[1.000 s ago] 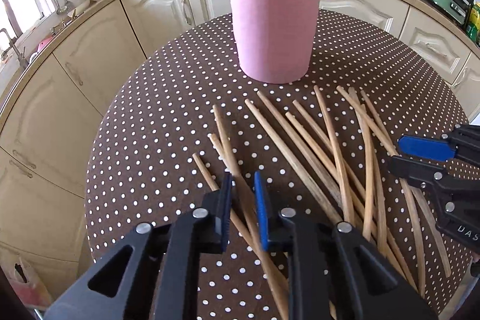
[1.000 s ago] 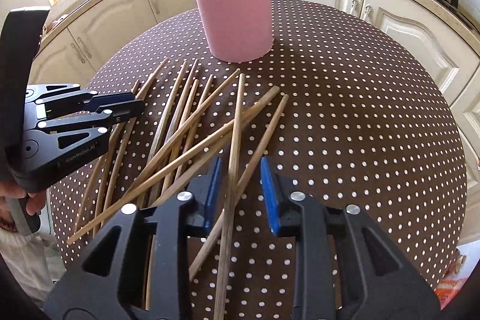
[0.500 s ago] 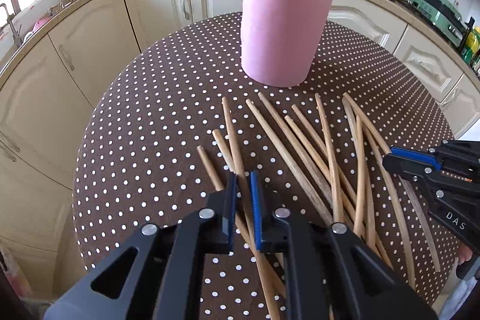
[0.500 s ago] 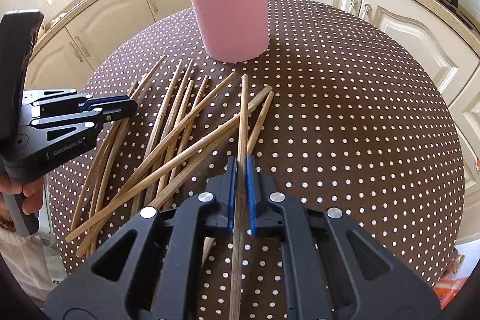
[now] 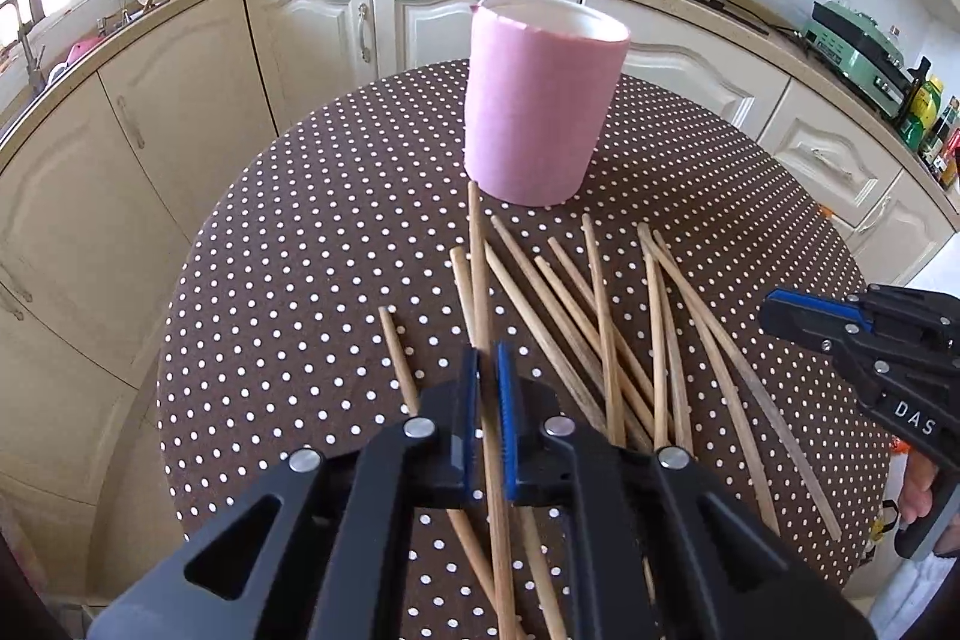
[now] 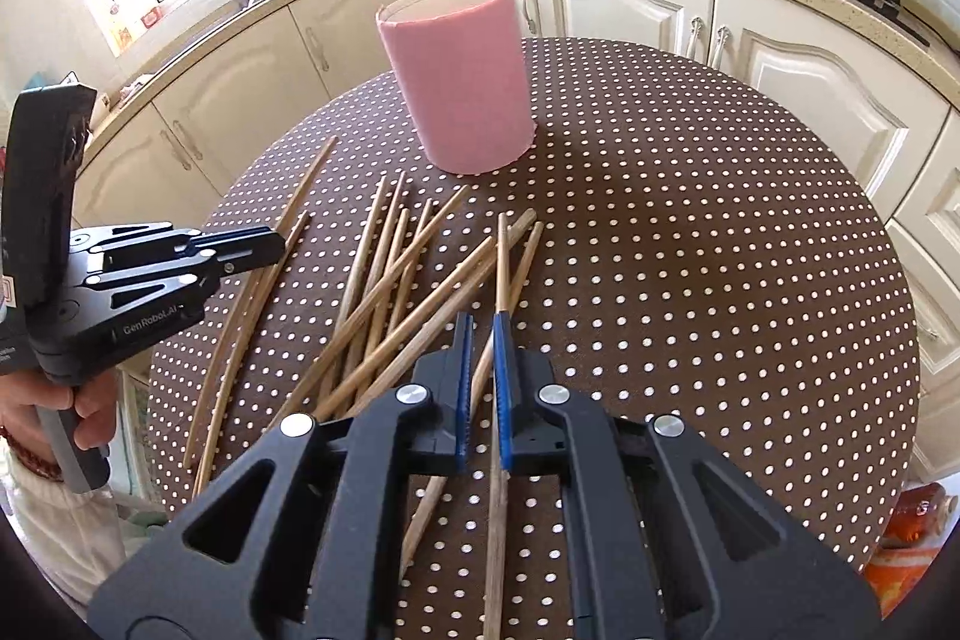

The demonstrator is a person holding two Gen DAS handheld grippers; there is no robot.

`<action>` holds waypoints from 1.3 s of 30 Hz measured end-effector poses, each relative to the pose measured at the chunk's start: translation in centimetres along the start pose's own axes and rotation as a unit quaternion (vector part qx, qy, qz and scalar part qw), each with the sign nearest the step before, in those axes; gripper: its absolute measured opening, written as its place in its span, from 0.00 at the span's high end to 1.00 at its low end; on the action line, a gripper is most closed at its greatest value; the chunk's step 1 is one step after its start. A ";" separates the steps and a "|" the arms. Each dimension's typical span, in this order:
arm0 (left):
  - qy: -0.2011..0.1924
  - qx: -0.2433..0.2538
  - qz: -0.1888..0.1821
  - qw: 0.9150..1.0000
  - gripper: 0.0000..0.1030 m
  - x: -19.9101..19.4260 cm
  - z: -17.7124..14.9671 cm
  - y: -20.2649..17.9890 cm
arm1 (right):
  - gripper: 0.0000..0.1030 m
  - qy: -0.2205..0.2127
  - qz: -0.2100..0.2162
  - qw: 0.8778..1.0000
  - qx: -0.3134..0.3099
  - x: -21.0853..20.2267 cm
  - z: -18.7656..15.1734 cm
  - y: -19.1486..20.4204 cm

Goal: Organize utensils
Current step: 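Close the left tool on one chopstick while the right tool closes on another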

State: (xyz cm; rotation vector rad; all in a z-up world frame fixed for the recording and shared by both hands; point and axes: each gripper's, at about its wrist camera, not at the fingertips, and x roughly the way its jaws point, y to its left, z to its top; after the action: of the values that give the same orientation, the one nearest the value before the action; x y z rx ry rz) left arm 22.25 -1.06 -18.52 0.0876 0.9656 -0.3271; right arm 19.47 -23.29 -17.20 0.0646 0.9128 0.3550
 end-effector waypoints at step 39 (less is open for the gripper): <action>0.046 -0.016 0.011 0.999 0.93 2.5 -0.9 1.6 | 0.92 0.065 -0.032 0.997 -0.017 4.8 -0.3 -0.9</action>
State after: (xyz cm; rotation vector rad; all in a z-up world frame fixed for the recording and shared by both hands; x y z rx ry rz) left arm 23.35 0.05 -21.13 0.0846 1.0590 -0.2884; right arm 22.18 -22.62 -21.21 -0.0192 1.0340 0.3172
